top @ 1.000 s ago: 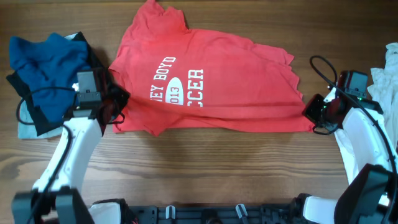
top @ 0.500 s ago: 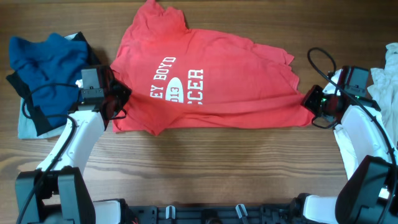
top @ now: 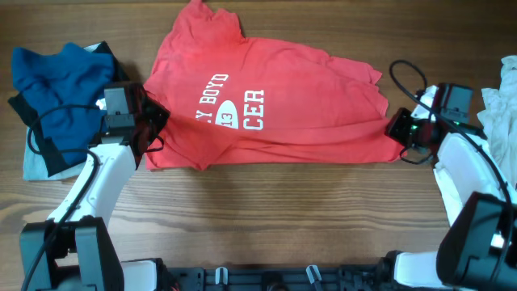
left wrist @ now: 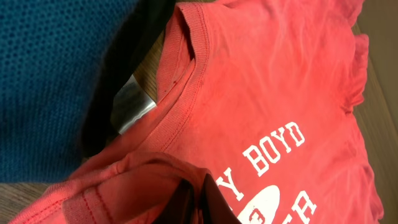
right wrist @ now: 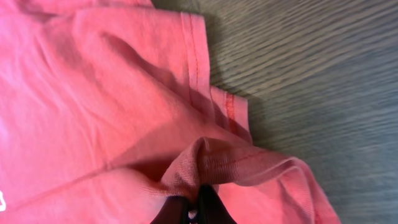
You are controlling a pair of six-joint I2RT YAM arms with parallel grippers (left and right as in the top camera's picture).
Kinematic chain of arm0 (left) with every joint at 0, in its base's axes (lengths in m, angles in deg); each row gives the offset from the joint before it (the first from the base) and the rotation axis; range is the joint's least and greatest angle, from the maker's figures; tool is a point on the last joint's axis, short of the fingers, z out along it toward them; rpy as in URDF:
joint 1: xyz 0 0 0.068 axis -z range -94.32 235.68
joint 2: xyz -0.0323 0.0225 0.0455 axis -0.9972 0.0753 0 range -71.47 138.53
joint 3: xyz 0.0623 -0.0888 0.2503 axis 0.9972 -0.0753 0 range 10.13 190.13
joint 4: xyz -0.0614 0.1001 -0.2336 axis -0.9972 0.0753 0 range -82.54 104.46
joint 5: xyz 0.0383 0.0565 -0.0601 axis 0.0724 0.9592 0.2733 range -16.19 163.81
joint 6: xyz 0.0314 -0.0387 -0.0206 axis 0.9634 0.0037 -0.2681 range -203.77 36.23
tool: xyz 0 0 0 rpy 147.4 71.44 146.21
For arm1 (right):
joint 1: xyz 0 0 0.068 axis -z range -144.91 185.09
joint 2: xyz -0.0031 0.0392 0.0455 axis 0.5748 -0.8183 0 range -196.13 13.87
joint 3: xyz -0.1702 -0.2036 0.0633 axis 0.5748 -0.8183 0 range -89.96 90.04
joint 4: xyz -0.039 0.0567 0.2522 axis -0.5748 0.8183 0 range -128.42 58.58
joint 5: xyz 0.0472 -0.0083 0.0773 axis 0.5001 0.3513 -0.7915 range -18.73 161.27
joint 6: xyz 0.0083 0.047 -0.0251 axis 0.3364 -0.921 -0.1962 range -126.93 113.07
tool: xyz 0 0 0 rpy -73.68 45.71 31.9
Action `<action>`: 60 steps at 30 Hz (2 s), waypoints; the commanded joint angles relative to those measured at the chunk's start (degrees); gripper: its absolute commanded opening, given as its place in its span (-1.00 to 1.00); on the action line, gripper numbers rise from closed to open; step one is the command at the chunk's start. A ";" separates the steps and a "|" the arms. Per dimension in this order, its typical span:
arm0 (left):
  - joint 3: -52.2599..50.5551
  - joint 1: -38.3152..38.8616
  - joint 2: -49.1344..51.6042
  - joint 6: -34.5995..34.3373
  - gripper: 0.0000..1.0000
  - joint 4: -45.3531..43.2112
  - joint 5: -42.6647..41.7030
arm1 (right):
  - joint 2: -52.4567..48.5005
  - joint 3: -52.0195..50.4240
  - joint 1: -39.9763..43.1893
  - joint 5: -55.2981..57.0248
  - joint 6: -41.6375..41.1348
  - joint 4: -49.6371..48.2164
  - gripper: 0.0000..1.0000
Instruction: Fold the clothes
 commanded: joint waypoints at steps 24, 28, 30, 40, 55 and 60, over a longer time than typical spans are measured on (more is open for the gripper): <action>0.28 -0.26 2.32 -0.11 -0.61 -1.95 3.06 | -2.69 0.09 -0.22 4.02 -6.43 -3.04 -0.82; 0.28 -0.26 2.29 2.40 -0.30 -1.01 -0.87 | -2.69 0.09 -0.22 4.04 -5.64 -1.62 -0.38; 0.28 -0.26 2.29 3.34 -0.24 1.99 -4.22 | -2.69 0.09 -0.22 4.07 -4.66 -0.28 -0.24; 0.28 0.52 2.29 9.73 -0.26 18.60 -13.09 | -2.69 0.09 -0.22 4.92 -4.63 8.76 -0.10; 0.17 14.36 2.32 16.63 0.04 18.40 -7.58 | -2.69 0.09 -0.22 4.90 -4.66 8.13 -0.09; 0.15 16.96 2.36 16.65 0.08 16.59 -6.45 | -2.69 0.09 -0.22 4.90 -4.63 8.20 -0.10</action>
